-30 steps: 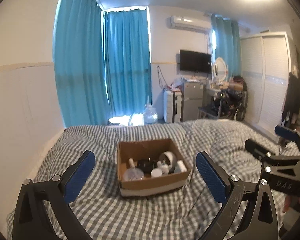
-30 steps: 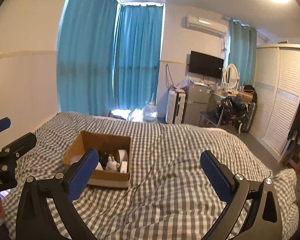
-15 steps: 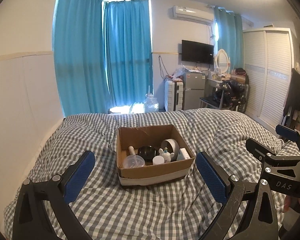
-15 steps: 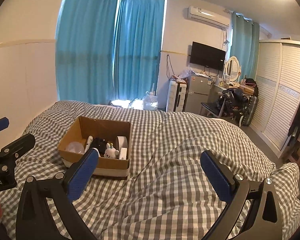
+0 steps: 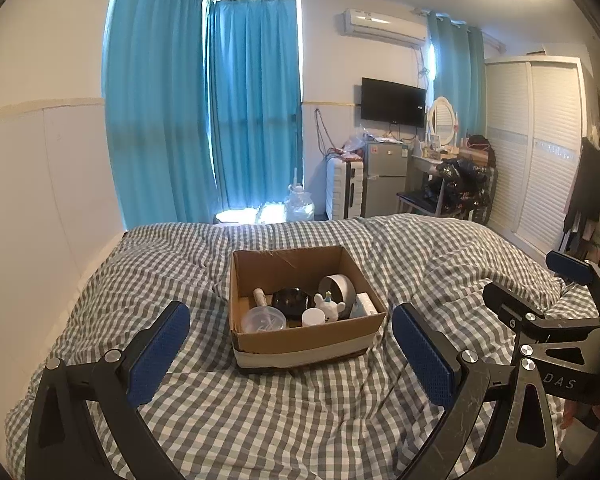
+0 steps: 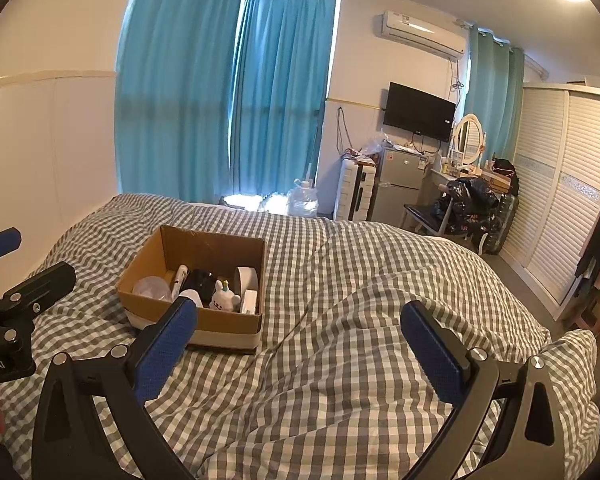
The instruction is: Organize objects
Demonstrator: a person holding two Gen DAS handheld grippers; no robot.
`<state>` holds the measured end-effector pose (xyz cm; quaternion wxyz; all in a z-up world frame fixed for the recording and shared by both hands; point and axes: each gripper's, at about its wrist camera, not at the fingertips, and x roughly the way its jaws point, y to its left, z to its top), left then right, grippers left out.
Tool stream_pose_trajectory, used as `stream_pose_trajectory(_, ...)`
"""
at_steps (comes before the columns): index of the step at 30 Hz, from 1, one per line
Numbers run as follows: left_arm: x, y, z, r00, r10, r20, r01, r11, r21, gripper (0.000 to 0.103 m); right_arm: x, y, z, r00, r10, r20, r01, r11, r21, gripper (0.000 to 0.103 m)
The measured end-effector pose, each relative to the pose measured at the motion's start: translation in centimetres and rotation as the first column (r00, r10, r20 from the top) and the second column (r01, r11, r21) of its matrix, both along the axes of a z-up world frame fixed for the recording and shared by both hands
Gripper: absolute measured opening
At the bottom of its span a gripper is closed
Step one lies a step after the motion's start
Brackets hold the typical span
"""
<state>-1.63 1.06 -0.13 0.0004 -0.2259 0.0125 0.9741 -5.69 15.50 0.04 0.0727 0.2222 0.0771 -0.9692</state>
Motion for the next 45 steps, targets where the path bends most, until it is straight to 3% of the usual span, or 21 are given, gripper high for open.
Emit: stream_pose_trajectory(45, -0.14, -0.49, -0.30, 1.000, 0.016, 0.015, -0.016, 1.000, -0.006, 0.103, -0.04, -0.43, -0.67, 1.000, 0.011, 0.012, -0.011, 1.000, 0.008, 0.102)
